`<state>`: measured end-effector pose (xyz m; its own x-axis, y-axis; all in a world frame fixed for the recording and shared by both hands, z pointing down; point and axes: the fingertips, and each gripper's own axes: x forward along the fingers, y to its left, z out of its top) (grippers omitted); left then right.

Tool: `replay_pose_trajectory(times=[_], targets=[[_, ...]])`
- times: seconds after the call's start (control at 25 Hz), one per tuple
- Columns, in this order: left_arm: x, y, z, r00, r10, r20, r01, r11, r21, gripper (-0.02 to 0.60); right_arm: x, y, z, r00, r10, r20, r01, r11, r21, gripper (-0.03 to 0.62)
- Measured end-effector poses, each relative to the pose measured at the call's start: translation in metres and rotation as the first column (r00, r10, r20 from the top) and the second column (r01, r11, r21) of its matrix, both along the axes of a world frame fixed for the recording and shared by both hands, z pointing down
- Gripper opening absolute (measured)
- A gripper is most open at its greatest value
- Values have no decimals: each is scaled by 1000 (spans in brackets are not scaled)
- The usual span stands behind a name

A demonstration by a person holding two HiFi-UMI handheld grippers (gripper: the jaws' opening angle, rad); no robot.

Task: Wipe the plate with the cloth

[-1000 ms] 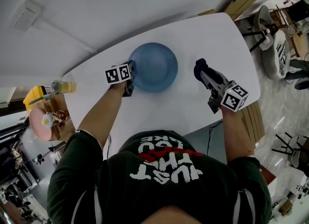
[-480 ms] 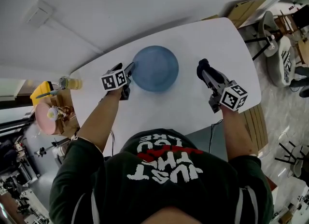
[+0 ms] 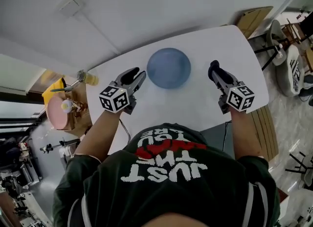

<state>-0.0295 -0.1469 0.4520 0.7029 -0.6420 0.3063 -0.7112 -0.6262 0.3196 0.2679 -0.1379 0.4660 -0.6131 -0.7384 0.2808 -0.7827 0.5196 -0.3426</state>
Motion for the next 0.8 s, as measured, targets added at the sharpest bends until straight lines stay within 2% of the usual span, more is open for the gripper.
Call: replay_pose_trajectory(times=[0.12, 0.16, 0.32, 0.48, 0.8], targets=[[-16, 18, -17, 999, 22, -48, -20, 999, 38, 16, -17, 21, -9, 997, 71, -31, -71, 997, 7, 52], [-19, 25, -20, 997, 34, -62, -31, 998, 46, 8, -21, 29, -11, 995, 96, -36, -97, 995, 1, 52], [-26, 42, -35, 992, 92, -84, -84, 992, 97, 6, -33, 52, -19, 985, 160, -69, -161, 987, -10, 51], [-31, 51, -41, 988, 101, -115, -89, 991, 102, 6, -35, 65, -26, 976, 197, -87, -200, 980, -17, 51], [-33, 55, -39, 989, 90, -120, -81, 994, 80, 6, -47, 69, -33, 977, 180, -115, -182, 983, -7, 51]])
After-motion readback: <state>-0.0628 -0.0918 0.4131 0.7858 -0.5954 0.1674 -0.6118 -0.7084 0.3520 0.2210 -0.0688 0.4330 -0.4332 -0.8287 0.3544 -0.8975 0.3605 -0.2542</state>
